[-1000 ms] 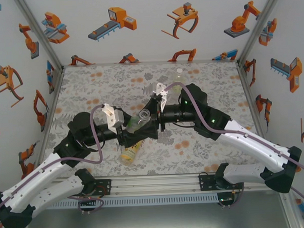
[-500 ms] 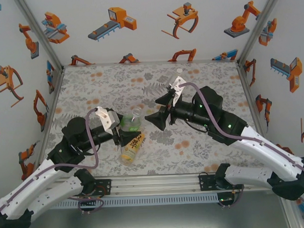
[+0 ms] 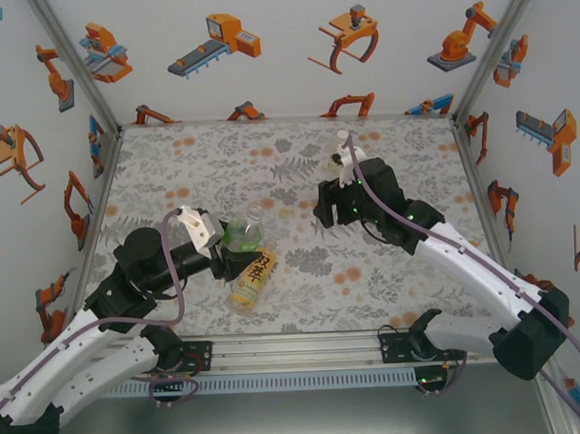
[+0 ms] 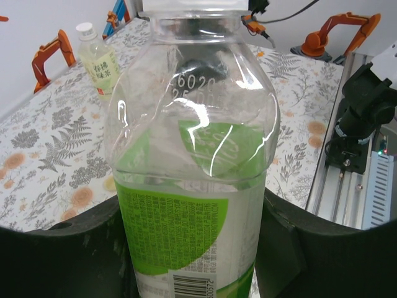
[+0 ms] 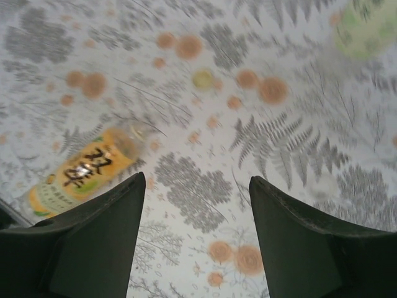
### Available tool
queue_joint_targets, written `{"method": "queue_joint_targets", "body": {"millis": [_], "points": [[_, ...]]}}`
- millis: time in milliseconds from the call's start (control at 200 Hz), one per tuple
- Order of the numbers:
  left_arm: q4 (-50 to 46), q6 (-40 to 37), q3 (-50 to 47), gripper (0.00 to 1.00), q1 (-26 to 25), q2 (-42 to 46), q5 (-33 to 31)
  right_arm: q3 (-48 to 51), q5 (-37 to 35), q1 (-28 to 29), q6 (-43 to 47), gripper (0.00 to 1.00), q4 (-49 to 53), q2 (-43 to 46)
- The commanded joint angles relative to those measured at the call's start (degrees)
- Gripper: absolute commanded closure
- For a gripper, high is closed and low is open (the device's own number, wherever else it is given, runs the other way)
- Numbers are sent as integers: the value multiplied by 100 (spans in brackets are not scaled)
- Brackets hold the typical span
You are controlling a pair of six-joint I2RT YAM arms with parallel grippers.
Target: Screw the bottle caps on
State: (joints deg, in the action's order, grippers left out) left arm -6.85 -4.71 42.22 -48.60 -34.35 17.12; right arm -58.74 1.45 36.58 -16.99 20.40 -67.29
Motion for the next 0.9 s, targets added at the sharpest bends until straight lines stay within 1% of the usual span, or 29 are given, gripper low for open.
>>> {"method": "queue_joint_targets", "body": {"millis": [0,115,140,185,255,325,396,571,671,756,896], "points": [[-75,23,98,100,41,-1,87,254,26,-421,-698,39,211,-111],[-149,43,163,100,43,-97,67,489,-51,-840,-963,42,361,-375],[-166,40,177,99,43,-114,68,526,-92,-918,-1008,43,390,-447],[-171,19,195,96,43,-150,94,560,-300,-1023,-1050,44,494,-586],[-167,4,217,97,43,-197,159,540,-598,-1143,-1072,44,621,-855],[-140,-1,223,100,43,-232,105,506,-466,-1313,-1054,43,632,-1175],[-118,-18,208,100,43,-249,64,416,-273,-1486,-1061,42,632,-1510],[-9,12,199,100,43,-219,-106,216,-502,-1650,-938,40,572,-2159],[-42,1,222,100,43,-171,-160,124,-363,-1725,-828,40,442,-2440],[-90,-12,241,100,44,-134,-191,20,-214,-1751,-754,42,390,-2690],[-139,-2,286,100,45,-103,-219,-143,-171,-1765,-649,48,387,-3005]]}}
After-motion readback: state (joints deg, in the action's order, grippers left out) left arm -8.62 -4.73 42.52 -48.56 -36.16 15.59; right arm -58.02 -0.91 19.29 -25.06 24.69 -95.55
